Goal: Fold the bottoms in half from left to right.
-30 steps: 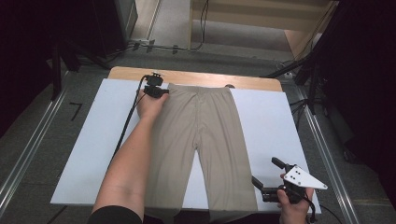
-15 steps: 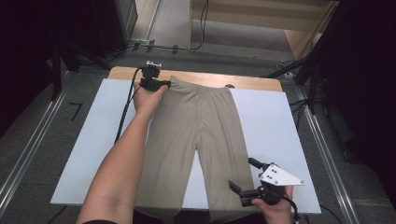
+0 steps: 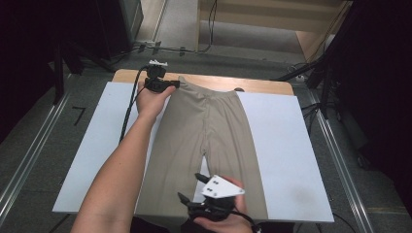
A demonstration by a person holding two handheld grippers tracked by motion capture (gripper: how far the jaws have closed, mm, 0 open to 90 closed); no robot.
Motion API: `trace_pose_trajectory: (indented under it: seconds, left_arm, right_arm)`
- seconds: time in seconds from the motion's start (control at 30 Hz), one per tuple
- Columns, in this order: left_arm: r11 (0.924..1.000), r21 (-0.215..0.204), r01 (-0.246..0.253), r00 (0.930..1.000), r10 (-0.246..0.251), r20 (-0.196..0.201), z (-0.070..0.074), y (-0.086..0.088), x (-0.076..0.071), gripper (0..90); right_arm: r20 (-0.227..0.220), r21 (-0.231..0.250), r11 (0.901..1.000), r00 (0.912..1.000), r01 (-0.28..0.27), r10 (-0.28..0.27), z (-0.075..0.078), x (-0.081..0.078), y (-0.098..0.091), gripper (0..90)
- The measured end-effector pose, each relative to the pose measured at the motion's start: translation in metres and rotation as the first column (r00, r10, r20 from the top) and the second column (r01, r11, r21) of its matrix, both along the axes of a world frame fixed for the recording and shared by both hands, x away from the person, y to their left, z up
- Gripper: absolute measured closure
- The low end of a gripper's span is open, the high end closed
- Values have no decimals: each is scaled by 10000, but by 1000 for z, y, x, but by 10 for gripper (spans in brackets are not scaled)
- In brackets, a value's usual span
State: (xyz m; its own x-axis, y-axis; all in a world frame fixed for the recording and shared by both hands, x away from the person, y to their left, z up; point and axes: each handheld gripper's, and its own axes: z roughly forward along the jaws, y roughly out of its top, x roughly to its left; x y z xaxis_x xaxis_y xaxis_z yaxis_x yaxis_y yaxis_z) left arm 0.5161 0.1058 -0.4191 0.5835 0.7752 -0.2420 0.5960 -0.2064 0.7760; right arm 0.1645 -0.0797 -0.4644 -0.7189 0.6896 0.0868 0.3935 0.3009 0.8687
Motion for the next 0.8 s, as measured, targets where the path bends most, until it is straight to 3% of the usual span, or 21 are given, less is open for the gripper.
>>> trace_pose_trajectory:
  seconds: [0.13,0.2,0.27,0.33,0.5,0.53,0.6,0.63,0.7,0.8]
  left_arm:
    - [9998,168,78,10000,-78,-27,-2,0,0,900]
    - [9997,192,132,9999,-132,-32,-2,1,0,900]
    - [9995,260,195,9998,-195,14,-3,1,-1,900]
    - [9993,250,290,9996,-292,42,-6,2,-1,900]
    - [9971,445,625,9968,-646,468,-13,4,-4,900]
    - [9970,430,641,9967,-662,476,-15,5,-5,900]
    - [9969,457,646,9966,-668,490,-16,6,-6,900]
    - [9959,586,686,9963,-715,481,-18,7,-6,900]
    - [9956,637,684,9963,-715,482,-19,8,-6,900]
    - [9955,710,625,9967,-660,480,-21,11,-6,900]
  right_arm:
    - [-173,-487,9977,9988,-465,457,-12,5,35,321]
    - [-373,-485,9975,9981,-513,495,-15,7,42,337]
    - [-862,-400,9951,9925,-901,864,-24,13,60,394]
    - [-896,-504,9940,9917,-966,918,-28,14,65,398]
    - [-1383,-782,9880,9829,-1330,1213,-41,17,94,398]
    - [-1177,-1022,9862,9860,-1302,1180,-45,18,104,381]
    - [-1186,-1059,9854,9856,-1332,1205,-47,18,108,378]
    - [-1080,-1389,9824,9880,-1251,1106,-51,18,116,375]
    - [-1080,-1512,9808,9884,-1229,1072,-53,18,120,374]
    - [-726,-1735,9810,9945,-869,752,-56,15,125,412]
